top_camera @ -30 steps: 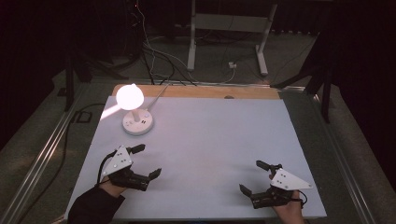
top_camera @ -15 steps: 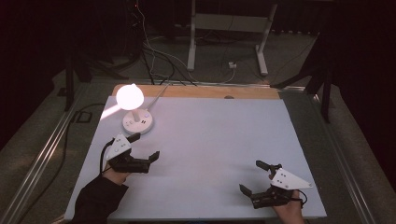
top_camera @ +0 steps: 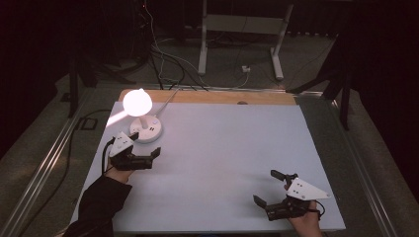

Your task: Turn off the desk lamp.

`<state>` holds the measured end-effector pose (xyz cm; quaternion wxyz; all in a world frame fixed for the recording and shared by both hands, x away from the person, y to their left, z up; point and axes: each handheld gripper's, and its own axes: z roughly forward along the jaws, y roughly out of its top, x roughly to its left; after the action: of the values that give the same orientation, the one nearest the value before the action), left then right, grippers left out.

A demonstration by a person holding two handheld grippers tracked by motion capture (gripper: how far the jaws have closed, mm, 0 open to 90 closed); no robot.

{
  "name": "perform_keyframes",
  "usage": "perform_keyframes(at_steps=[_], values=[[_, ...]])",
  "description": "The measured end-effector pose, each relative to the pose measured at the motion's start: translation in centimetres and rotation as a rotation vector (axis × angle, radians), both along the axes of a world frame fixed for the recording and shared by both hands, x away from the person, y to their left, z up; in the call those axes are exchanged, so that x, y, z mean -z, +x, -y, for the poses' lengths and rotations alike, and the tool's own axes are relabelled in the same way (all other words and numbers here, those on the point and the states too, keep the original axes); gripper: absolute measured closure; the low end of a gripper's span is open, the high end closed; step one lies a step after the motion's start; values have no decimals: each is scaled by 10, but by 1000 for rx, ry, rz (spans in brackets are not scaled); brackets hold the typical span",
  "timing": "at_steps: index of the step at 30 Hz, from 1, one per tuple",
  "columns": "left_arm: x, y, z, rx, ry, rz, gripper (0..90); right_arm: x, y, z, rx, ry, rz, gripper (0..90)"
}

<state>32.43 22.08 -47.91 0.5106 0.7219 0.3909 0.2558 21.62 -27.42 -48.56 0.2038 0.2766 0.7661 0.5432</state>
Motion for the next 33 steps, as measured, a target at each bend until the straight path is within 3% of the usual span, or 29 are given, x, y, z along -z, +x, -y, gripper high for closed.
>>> perform_keyframes(at_steps=[5,8,10,14,17,26,33], values=[[3,11,-7,-48,-40,-35,11,0,0,0,0,-2,-2,0],[4,19,-9,-77,-70,-97,11,1,0,0,2,-2,-4,0],[4,23,-11,-82,-87,-115,10,1,0,0,2,0,-5,0],[4,30,-12,-122,-77,-132,14,1,0,0,0,1,-6,0],[6,34,-12,-146,-45,-137,57,1,1,0,0,3,-8,0],[9,44,-15,-213,5,-140,318,1,1,0,2,3,-10,0],[17,52,-14,-235,41,-150,520,2,1,0,0,1,-14,0]])
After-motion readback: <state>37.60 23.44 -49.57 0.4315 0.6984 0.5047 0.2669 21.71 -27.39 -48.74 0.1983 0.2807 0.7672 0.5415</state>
